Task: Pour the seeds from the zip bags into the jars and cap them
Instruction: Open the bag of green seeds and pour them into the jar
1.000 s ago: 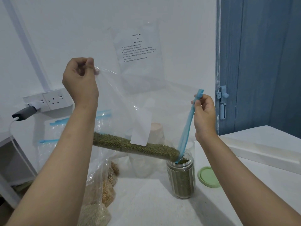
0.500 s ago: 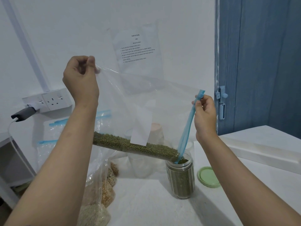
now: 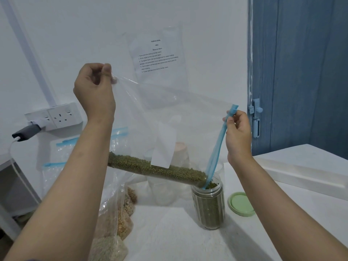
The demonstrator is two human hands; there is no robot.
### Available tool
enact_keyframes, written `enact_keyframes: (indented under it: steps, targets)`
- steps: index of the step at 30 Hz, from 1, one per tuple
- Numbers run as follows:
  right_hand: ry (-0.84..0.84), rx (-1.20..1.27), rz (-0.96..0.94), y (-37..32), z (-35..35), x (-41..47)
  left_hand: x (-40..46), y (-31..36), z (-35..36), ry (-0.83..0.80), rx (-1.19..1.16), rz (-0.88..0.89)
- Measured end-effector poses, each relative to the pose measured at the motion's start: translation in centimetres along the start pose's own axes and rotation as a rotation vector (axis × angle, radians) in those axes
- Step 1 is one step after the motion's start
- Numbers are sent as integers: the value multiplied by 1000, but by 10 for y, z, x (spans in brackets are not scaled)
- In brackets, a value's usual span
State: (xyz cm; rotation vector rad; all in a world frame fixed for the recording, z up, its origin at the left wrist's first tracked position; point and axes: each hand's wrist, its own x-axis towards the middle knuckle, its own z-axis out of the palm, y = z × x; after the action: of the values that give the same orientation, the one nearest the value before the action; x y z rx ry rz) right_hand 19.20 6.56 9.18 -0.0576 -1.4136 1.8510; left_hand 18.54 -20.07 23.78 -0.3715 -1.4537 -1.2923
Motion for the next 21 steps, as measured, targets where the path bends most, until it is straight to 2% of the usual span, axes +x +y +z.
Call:
enact_keyframes:
  steps: [21]
  targets:
    - [8, 6, 13, 4, -5, 2, -1, 5, 4, -21, -4, -4]
